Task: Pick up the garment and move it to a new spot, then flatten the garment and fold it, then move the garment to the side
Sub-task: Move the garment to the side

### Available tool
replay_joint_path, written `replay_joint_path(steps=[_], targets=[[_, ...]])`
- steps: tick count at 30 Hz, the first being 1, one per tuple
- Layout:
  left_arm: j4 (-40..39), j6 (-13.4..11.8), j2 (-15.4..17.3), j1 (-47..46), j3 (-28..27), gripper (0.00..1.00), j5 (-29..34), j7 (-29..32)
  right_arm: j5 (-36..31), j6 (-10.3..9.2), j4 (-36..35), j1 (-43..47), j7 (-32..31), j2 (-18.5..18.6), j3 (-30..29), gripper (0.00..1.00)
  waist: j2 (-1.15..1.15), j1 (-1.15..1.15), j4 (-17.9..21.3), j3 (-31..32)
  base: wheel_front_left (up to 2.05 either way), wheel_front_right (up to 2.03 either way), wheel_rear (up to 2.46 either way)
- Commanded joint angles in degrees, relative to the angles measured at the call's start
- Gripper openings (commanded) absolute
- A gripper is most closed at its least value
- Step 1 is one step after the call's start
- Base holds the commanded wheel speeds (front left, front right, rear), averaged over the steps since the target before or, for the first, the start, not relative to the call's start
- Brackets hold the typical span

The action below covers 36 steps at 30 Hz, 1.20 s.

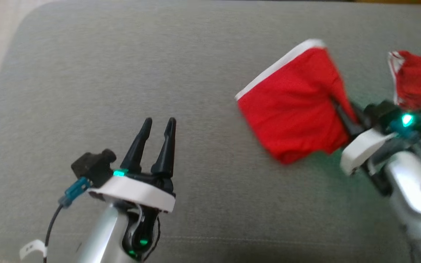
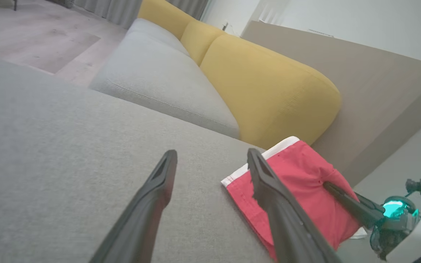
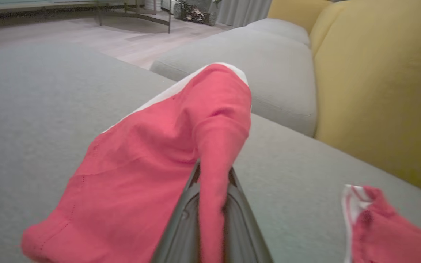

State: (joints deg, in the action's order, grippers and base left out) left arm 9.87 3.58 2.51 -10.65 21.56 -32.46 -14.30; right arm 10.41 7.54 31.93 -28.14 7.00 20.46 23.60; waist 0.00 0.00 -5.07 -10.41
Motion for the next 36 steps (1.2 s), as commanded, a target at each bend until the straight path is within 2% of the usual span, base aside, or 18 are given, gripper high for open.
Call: replay_joint_path(steps=[1, 8, 17, 26, 33, 36], targets=[[-2.2, 0.4, 0.4, -3.0, -1.3, 1.0, 0.6, -0.7, -0.3, -0.05, -2.2, -2.1, -0.4, 2.0, 0.4, 0.0, 0.0, 0.0, 2.5, -1.4, 0.0, 0.0, 0.0], [-2.6, 0.7, 0.4, -5.9, 0.5, 1.0, 1.6, -0.7, 1.1, -0.05, -4.3, -6.1, -3.8, 9.0, 0.5, 0.0, 0.0, 0.0, 7.1, -5.1, 0.0, 0.0, 0.0], [-2.4, 1.2, 0.4, -8.1, 0.6, 1.0, 3.0, -0.7, 1.1, -0.05, -1.7, -11.0, -6.2, 14.1, -5.3, 0.0, 0.0, 0.0, 9.6, -10.4, 0.0, 0.0, 0.0], [-2.3, 1.7, 0.4, -8.8, 0.0, 1.0, 3.5, -0.7, -2.6, -0.05, 1.5, -11.2, -9.2, 13.6, -14.2, 0.0, 0.0, 0.0, 9.7, -12.4, 0.0, 0.0, 0.0], [-2.2, 1.8, 0.4, -9.1, -0.5, 1.0, 3.8, -0.7, -6.1, -0.05, 1.5, -10.8, -9.6, 12.7, -22.2, 0.0, 0.0, 0.0, 9.7, -13.3, 0.0, 0.0, 0.0], [-2.1, 1.8, 0.4, -9.2, -0.7, 1.0, 4.1, -0.7, -7.5, -0.05, 1.1, -10.3, -10.1, 11.5, -23.7, 0.0, 0.0, 0.0, 9.9, -13.7, 0.0, 0.0, 0.0]])
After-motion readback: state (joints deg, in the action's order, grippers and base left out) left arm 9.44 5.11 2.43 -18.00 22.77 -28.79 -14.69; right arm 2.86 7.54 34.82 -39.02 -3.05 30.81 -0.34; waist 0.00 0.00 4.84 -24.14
